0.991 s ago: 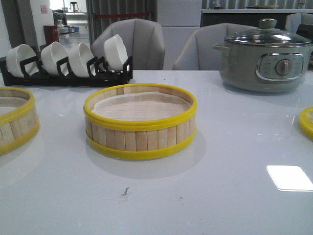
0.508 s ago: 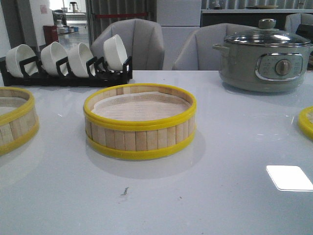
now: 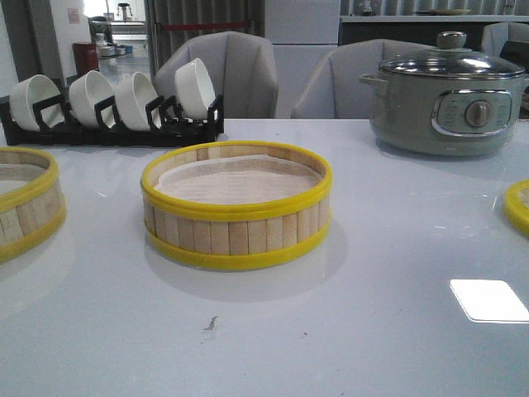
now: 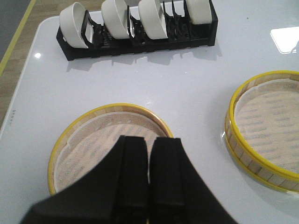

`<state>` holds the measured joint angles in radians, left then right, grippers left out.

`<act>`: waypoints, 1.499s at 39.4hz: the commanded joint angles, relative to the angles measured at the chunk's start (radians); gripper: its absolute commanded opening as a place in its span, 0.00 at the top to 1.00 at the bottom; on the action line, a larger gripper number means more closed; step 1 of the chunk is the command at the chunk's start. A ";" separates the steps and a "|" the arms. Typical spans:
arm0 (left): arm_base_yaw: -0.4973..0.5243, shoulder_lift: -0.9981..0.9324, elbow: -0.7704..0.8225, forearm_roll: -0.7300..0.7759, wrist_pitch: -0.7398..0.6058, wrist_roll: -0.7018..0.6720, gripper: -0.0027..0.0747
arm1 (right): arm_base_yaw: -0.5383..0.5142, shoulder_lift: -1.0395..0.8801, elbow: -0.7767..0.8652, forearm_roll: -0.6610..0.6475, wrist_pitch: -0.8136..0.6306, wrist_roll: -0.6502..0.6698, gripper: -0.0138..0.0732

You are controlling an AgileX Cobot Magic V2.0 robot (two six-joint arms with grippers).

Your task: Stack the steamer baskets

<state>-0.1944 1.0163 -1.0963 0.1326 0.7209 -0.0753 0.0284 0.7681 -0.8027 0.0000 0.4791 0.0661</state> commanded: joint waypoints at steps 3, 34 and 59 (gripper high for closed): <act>-0.006 -0.012 -0.034 0.005 -0.064 0.000 0.86 | 0.000 0.000 -0.037 -0.008 -0.100 -0.007 0.75; -0.006 0.223 -0.033 -0.031 -0.117 -0.023 0.26 | 0.000 0.029 -0.037 -0.009 -0.055 -0.007 0.39; -0.004 0.642 -0.035 -0.053 -0.341 -0.023 0.26 | 0.000 0.029 -0.037 -0.008 -0.024 -0.007 0.39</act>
<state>-0.1944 1.6673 -1.0983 0.0866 0.4662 -0.0853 0.0284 0.8003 -0.8047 0.0000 0.5207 0.0661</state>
